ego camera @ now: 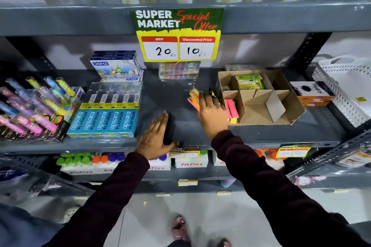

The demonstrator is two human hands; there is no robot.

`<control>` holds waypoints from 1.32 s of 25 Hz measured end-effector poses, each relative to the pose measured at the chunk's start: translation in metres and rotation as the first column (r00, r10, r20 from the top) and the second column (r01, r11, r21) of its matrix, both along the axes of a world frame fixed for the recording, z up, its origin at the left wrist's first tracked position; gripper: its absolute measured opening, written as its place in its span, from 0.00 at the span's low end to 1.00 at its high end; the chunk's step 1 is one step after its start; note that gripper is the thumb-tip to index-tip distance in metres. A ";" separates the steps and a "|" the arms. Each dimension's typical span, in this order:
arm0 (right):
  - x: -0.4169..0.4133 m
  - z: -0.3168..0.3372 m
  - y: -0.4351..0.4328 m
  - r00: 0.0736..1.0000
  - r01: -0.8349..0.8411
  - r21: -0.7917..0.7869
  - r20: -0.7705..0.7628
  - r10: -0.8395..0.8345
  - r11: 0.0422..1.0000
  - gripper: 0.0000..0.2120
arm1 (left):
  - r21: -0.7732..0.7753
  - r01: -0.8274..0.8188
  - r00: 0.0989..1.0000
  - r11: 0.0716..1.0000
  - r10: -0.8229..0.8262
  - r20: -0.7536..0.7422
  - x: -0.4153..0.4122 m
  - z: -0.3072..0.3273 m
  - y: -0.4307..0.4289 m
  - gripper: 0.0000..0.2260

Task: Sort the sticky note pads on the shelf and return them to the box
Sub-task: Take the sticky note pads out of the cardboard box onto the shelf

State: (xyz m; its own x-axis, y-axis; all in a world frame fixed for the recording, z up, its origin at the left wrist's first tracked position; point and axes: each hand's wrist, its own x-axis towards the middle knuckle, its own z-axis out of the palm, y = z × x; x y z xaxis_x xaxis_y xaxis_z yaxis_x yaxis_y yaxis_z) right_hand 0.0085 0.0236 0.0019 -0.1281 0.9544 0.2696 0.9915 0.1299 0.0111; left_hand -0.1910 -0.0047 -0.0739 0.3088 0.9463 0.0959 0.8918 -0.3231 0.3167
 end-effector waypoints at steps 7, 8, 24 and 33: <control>-0.017 -0.011 -0.003 0.994 0.103 -0.242 0.050 -0.093 0.965 0.27 | -0.044 0.008 0.952 0.999 -0.021 -0.305 -0.020 -0.009 0.004 0.56; -0.014 -0.005 0.003 0.998 0.057 -0.292 0.003 -0.059 0.955 0.28 | -0.049 -0.026 0.957 0.998 0.010 -0.291 -0.020 -0.009 0.005 0.56; -0.003 0.018 0.026 0.965 0.098 -0.125 -0.230 -0.125 0.987 0.32 | -0.038 -0.131 0.967 0.991 0.119 -0.226 -0.017 -0.004 -0.008 0.55; -0.026 0.013 0.100 0.566 0.104 -0.435 -0.713 -0.413 0.894 0.08 | -0.057 -0.102 0.978 0.993 0.090 -0.190 -0.021 -0.004 -0.007 0.53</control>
